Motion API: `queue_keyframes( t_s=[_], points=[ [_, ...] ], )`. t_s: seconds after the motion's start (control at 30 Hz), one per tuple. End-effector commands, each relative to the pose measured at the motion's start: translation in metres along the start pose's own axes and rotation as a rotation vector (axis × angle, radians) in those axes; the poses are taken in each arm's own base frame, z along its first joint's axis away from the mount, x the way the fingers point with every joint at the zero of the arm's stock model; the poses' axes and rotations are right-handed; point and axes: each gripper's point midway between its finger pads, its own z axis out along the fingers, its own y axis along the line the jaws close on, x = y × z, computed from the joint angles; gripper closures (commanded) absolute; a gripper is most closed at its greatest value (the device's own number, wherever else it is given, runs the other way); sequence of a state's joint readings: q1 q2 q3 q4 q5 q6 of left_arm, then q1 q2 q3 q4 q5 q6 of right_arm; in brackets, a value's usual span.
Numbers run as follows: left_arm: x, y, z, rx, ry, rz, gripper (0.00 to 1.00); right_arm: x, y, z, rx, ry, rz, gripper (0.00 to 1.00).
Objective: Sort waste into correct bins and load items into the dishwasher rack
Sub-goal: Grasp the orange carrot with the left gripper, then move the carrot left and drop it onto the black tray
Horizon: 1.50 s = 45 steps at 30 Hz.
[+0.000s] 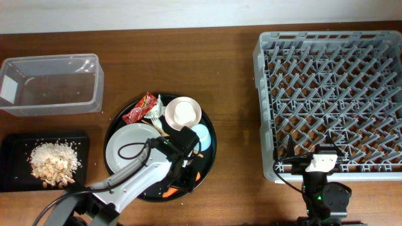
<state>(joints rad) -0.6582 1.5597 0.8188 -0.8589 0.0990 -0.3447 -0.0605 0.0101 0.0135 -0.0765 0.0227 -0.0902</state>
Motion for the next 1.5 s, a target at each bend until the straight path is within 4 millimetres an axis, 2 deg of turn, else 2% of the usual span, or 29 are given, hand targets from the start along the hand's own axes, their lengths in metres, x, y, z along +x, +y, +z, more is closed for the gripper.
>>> queue_keyframes(
  t_s=[0.0,0.13,0.47,0.57,0.63,0.87,1.17,1.3,1.37,1.47],
  points=[
    [0.0,-0.004,0.004,-0.005,-0.017,0.026,0.25,0.004,-0.003,0.0,0.015,0.006,-0.006,0.01],
    [-0.009,-0.006,0.004,0.0,-0.053,0.03,0.29,0.003,-0.003,0.0,0.016,0.006,-0.006,0.01],
    [-0.006,-0.004,0.013,0.001,-0.056,0.03,0.3,0.003,-0.003,0.0,0.016,0.006,-0.006,0.01],
    [-0.01,-0.006,0.012,0.008,-0.076,0.032,0.34,0.004,-0.003,0.0,0.015,0.006,-0.006,0.01],
    [-0.012,-0.007,0.012,0.011,-0.083,0.033,0.45,0.004,-0.003,0.0,0.015,0.006,-0.006,0.01],
    [-0.014,-0.008,0.011,0.013,-0.09,0.033,0.46,0.004,-0.003,0.0,0.015,0.006,-0.006,0.01],
    [-0.029,-0.014,0.003,0.032,-0.137,0.037,0.69,0.003,-0.003,0.0,0.016,0.006,-0.006,0.01],
    [-0.031,-0.015,0.001,0.033,-0.142,0.038,0.7,0.004,-0.003,0.0,0.015,0.006,-0.006,0.01],
    [-0.031,-0.015,0.001,0.033,-0.141,0.037,0.75,0.004,-0.003,0.0,0.015,0.006,-0.006,0.01],
    [-0.03,-0.015,-0.003,0.031,-0.135,0.037,0.76,0.004,-0.003,0.0,0.015,0.006,-0.006,0.01]
  ],
)
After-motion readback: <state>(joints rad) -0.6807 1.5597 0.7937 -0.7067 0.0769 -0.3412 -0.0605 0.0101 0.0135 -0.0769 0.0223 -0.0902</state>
